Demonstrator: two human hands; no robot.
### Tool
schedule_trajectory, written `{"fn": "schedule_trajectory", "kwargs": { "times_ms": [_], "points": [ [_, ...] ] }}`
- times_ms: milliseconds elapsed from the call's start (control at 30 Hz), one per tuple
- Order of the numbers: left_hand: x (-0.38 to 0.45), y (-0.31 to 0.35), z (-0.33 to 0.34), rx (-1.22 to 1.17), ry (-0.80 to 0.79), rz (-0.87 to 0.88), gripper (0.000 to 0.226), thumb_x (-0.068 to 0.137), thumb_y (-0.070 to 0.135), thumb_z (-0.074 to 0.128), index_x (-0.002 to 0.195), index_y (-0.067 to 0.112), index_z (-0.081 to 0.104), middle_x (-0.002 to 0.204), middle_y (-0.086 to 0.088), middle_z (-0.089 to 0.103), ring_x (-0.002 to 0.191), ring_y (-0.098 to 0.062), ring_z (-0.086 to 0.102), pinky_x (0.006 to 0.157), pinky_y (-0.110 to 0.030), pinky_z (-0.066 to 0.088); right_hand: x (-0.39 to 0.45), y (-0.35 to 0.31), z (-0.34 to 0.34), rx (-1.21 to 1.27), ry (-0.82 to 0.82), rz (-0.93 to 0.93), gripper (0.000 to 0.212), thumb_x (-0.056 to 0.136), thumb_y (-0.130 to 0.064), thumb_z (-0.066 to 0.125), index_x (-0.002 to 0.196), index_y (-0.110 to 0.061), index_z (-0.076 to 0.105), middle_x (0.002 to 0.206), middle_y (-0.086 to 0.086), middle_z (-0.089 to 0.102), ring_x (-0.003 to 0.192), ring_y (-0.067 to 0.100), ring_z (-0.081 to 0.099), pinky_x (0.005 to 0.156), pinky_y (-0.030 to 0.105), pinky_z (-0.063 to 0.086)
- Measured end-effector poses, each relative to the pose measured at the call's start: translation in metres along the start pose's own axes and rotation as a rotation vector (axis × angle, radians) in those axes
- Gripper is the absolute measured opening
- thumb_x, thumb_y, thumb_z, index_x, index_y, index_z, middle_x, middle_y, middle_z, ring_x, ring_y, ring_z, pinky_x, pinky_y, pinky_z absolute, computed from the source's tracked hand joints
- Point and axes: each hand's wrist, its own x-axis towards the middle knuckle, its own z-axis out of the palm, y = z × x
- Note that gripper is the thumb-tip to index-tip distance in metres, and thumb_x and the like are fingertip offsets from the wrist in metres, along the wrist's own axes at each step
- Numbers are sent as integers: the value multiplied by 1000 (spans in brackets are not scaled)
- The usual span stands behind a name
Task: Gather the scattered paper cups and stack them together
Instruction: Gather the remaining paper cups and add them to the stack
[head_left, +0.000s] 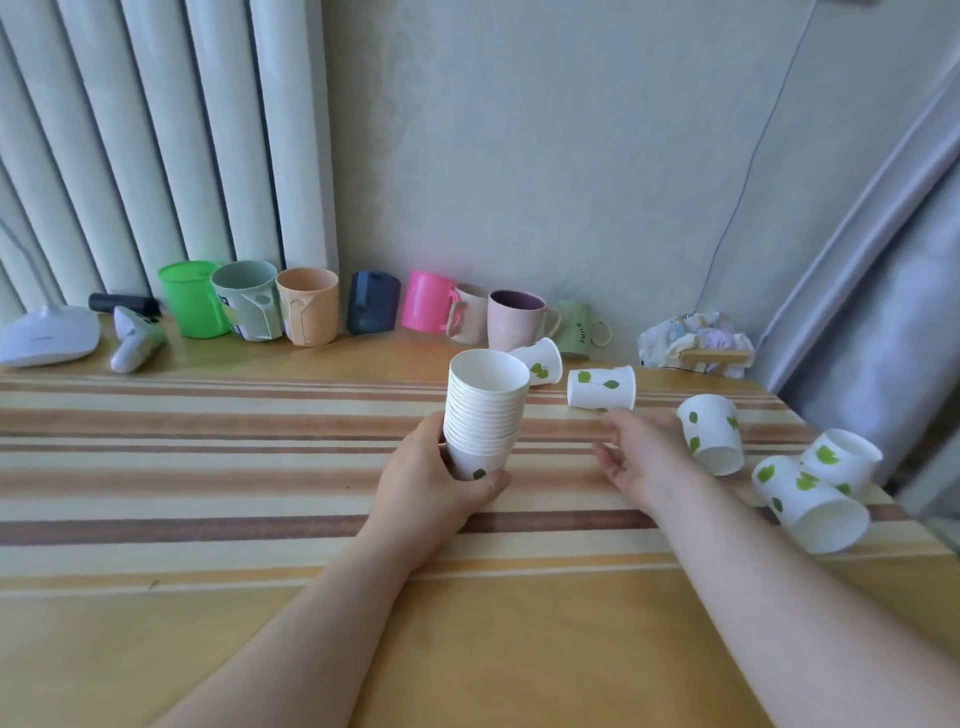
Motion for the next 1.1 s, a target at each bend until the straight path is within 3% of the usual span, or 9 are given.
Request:
{"fn": "schedule_trajectory", "kwargs": {
  "times_ms": [67,200,367,500,600,700,767,967,1100],
  "points": [
    [0,-1,1,-6,0,1,62,67,51,91,120,40,61,111,18,72,104,-6,68,90,-39,59,15,-9,0,-39,74,0,67,96,-15,73,153,-27,38,119,16,60,104,34,72,46,24,57],
    [2,-3,3,-4,4,8,63,64,55,88,119,41,60,111,18,72,104,-7,68,91,-41,59,23,-16,10,-90,3,98,29,108,-27,59,136,-24,52,89,11,65,66,28,75,46,25,53],
    [3,-4,3,-9,3,24,63,65,55,88,120,41,60,112,18,72,105,-7,67,92,-41,59,32,-14,15,-44,-31,84,21,113,-20,53,132,-25,60,95,7,57,75,30,77,40,20,51],
    [3,-4,3,-17,-3,31,64,64,55,87,120,41,60,112,18,72,105,-7,67,92,-41,59,28,-19,12,70,-100,69,17,109,-26,64,124,-21,61,130,15,58,105,43,74,79,34,65],
    [2,-3,2,-15,-23,47,64,65,54,89,122,43,60,113,19,72,104,-4,68,92,-38,59,15,-17,11,40,-132,-14,10,104,-23,71,104,-20,61,124,12,64,110,40,72,96,55,60],
    [1,-2,2,-13,-39,65,65,65,53,89,123,45,61,113,20,74,103,-2,69,91,-37,60,4,-13,11,-193,-38,-310,27,88,-13,79,98,-26,57,110,4,66,98,34,67,78,46,59],
    [1,-2,2,-13,-39,65,64,65,53,89,123,46,62,112,19,74,102,-2,69,91,-36,60,-2,-7,6,-452,-42,-453,56,82,-15,82,124,-39,55,115,-7,63,105,25,65,84,38,55],
    [1,-1,2,5,-37,80,63,69,48,90,126,42,62,111,19,74,103,-2,68,89,-32,58,-4,5,0,-405,-51,-391,111,76,-32,92,164,-44,25,141,-5,61,125,21,64,105,46,56],
    [0,-1,2,8,-42,80,63,72,48,90,128,43,61,108,23,74,102,3,66,85,-26,54,-17,-24,19,234,-185,-252,41,94,-23,84,130,-23,64,126,6,78,113,28,75,85,42,61]
  ]
}}
